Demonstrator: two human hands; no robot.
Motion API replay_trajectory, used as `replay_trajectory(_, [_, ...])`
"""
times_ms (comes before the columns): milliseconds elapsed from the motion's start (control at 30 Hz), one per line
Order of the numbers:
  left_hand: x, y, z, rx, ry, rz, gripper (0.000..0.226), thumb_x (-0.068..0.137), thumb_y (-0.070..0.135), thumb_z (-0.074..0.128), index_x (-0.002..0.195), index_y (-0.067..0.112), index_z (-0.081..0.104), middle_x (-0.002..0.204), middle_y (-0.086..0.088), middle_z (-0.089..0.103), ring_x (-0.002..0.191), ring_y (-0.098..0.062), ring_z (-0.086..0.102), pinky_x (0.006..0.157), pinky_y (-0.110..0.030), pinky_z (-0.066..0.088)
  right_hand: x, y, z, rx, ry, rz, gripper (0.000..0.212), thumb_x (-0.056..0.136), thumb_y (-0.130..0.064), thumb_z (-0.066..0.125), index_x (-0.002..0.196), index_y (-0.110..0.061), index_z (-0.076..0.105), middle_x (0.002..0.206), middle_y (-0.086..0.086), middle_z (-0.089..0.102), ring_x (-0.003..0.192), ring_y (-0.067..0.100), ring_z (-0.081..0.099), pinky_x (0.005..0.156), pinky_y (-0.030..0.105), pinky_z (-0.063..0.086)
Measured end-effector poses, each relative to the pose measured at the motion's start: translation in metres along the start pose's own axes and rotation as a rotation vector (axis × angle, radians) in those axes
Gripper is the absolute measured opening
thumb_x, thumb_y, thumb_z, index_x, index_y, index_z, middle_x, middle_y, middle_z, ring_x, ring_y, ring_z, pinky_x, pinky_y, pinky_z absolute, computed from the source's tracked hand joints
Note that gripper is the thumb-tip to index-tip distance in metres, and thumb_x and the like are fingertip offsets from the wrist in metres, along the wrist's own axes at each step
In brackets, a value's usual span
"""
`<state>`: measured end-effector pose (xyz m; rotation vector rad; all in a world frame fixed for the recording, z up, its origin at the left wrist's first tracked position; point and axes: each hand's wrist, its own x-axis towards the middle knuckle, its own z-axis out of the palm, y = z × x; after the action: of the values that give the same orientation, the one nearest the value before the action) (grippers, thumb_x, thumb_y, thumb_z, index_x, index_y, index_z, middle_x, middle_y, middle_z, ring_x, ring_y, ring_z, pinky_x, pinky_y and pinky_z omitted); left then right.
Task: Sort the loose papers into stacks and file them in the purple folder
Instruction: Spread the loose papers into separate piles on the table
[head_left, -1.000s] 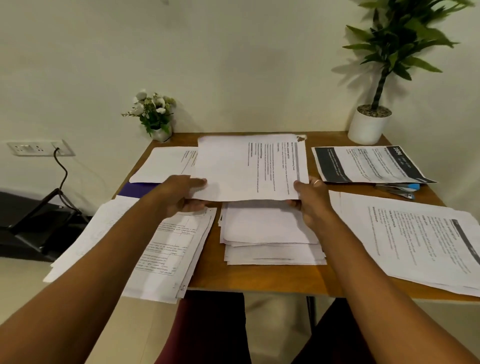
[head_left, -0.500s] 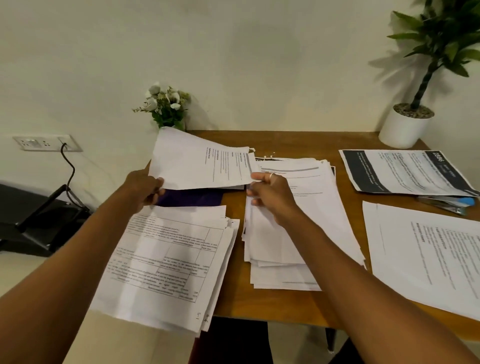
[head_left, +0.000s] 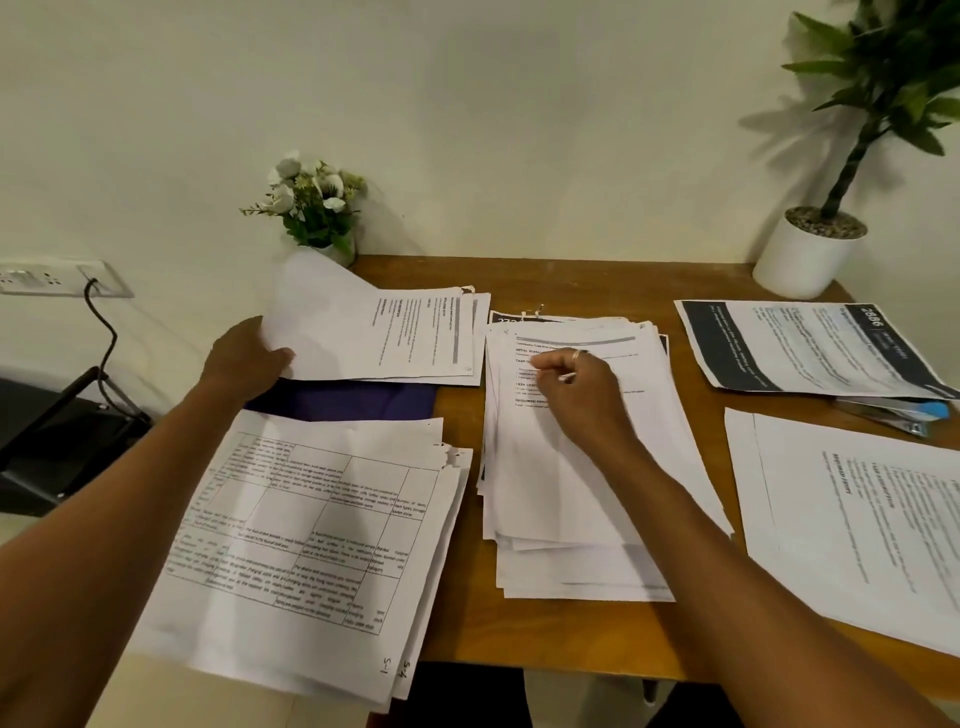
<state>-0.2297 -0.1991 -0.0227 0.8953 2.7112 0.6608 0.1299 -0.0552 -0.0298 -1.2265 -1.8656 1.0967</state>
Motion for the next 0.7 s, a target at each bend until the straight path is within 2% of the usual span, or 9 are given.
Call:
replay_trajectory(67, [-0.001,0.003,0.003,0.082,-0.014,-0.052,0.085,0.092,0.042,0.071,0.156,0.009,0.026,0.154,-0.025,0.033,0.139,-0.047,0.036,0.113,-0.057,0.033,-0.005,0.013,-0.025,-0.059,0.078,0.023,0.016,0.094,-0.019,0.068,0.109,-0.023,0.073,0.110,-0.009,0.068,0.093,0.002,0.060,0.088,0.023,0.051])
replay_trajectory(133, [-0.010,0.009,0.006,0.209,0.074,-0.100,0.095,0.087,0.051,0.073,0.156,0.013,0.021,0.153,-0.024,0.026,0.138,-0.048,0.030,0.110,-0.061,0.033,-0.008,0.029,-0.051,-0.159,0.161,0.040,0.026,0.091,-0.027,0.073,0.117,-0.022,0.072,0.127,0.001,0.066,0.112,0.012,0.059,0.094,0.030,0.051])
replay_trajectory(233, [-0.034,0.036,0.014,0.278,0.157,0.002,0.088,0.085,0.053,0.073,0.153,0.016,0.032,0.150,-0.020,0.031,0.133,-0.046,0.034,0.106,-0.062,0.036,-0.010,0.055,-0.083,-0.377,0.189,0.152,0.055,0.084,-0.049,0.078,0.131,-0.024,0.063,0.140,0.003,0.056,0.133,0.028,0.047,0.107,0.051,0.043])
replay_trajectory(367, [-0.092,0.097,0.032,0.081,0.030,0.249,0.057,0.089,0.047,0.072,0.137,0.022,0.056,0.147,-0.013,0.044,0.133,-0.039,0.041,0.109,-0.056,0.039,-0.012,0.071,-0.092,-0.423,0.151,0.234,0.074,0.077,-0.053,0.082,0.138,-0.025,0.052,0.140,0.003,0.055,0.135,0.031,0.044,0.108,0.056,0.036])
replay_trajectory(433, [-0.134,0.128,0.040,-0.129,-0.043,0.389,0.037,0.091,0.038,0.073,0.125,0.026,0.065,0.144,-0.004,0.050,0.129,-0.029,0.047,0.106,-0.048,0.045,-0.012,0.072,-0.093,-0.337,0.165,0.222,0.071,0.077,-0.041,0.085,0.137,-0.024,0.051,0.139,0.003,0.057,0.132,0.031,0.049,0.109,0.056,0.037])
replay_trajectory(500, [-0.172,0.155,0.042,-0.283,-0.042,0.496,0.027,0.093,0.031,0.072,0.119,0.027,0.067,0.134,0.004,0.054,0.118,-0.018,0.054,0.092,-0.029,0.051,-0.011,0.071,-0.096,-0.223,0.175,0.227,0.064,0.079,-0.030,0.085,0.134,-0.022,0.053,0.134,0.003,0.063,0.125,0.031,0.058,0.107,0.055,0.045])
replay_trajectory(567, [-0.200,0.174,0.042,-0.368,-0.052,0.518,0.022,0.095,0.029,0.069,0.117,0.029,0.068,0.125,0.010,0.054,0.106,-0.009,0.056,0.078,-0.013,0.045,-0.011,0.069,-0.104,-0.154,0.204,0.232,0.052,0.081,-0.023,0.085,0.125,-0.019,0.059,0.126,0.004,0.067,0.117,0.031,0.063,0.100,0.048,0.053])
replay_trajectory(633, [-0.215,0.183,0.046,-0.425,-0.089,0.467,0.020,0.096,0.032,0.069,0.116,0.031,0.069,0.125,0.012,0.055,0.104,-0.009,0.059,0.078,-0.017,0.048,-0.011,0.066,-0.113,-0.106,0.221,0.223,0.038,0.084,-0.019,0.083,0.116,-0.015,0.063,0.120,0.006,0.068,0.111,0.028,0.065,0.093,0.036,0.054])
replay_trajectory(700, [-0.225,0.185,0.051,-0.460,-0.125,0.410,0.017,0.096,0.033,0.068,0.112,0.033,0.070,0.127,0.012,0.059,0.109,-0.011,0.061,0.091,-0.030,0.054,-0.014,0.063,-0.122,-0.038,0.233,0.212,0.026,0.086,-0.020,0.081,0.106,-0.016,0.064,0.114,0.005,0.068,0.108,0.026,0.064,0.086,0.030,0.050])
